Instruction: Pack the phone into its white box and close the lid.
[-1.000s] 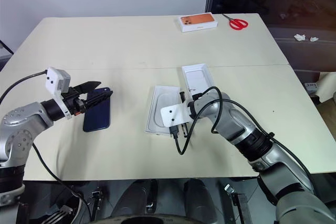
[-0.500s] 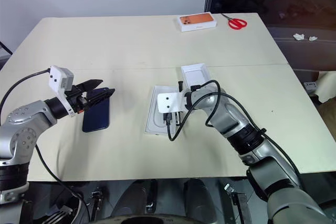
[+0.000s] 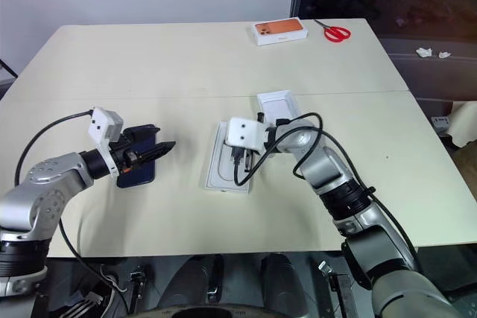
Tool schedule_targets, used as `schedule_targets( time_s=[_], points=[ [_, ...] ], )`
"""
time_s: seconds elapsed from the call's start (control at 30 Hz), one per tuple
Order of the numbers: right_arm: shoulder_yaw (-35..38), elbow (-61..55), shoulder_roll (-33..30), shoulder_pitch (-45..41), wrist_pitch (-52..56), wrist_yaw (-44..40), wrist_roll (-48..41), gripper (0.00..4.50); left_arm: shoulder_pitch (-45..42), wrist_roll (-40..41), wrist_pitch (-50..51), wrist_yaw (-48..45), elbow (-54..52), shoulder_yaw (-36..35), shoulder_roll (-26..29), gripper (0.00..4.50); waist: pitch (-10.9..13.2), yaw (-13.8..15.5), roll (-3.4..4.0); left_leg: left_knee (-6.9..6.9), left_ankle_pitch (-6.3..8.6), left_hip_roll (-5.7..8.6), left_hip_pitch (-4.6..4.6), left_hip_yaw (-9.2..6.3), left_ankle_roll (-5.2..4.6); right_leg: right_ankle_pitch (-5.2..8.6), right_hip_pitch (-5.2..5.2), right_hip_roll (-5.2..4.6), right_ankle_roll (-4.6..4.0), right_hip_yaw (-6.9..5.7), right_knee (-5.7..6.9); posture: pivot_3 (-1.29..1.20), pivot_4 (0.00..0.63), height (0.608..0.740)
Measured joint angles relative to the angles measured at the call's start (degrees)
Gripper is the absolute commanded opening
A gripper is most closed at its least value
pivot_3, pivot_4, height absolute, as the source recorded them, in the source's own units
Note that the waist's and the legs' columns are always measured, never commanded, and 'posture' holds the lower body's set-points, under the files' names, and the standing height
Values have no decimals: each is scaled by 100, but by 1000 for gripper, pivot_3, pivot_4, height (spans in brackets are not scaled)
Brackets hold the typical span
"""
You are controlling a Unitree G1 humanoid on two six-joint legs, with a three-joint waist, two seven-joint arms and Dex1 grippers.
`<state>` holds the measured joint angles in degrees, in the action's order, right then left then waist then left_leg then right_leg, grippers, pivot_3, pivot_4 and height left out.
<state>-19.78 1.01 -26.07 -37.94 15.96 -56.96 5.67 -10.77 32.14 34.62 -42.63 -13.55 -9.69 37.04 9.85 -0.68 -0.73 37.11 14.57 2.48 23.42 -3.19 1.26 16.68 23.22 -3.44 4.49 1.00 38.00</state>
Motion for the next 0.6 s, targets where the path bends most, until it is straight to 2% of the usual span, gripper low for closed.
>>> schedule_targets(
  time_s=[0.17,0.3,0.6],
  points=[
    [351,-190,-575,339,259,-262,-372,30,140,-41,-70,-126,3,-2,4,3504,0,-1,0,1,6,1,0,2,-10,0,-2,-3,0,1,-2,0,150,740],
    [423,-160,-1103,544,188,-340,-325,30,154,-209,-310,-254,131,39,15,3504,0,-11,1,0,6,0,0,3,-10,0,-1,-2,0,1,-1,0,150,740],
    [315,40,-1079,696,-197,-144,-151,30,157,-399,-475,-305,220,315,-152,3504,0,-6,1,1,6,-2,0,4,-10,0,-2,0,0,2,-1,0,150,740]
  ],
)
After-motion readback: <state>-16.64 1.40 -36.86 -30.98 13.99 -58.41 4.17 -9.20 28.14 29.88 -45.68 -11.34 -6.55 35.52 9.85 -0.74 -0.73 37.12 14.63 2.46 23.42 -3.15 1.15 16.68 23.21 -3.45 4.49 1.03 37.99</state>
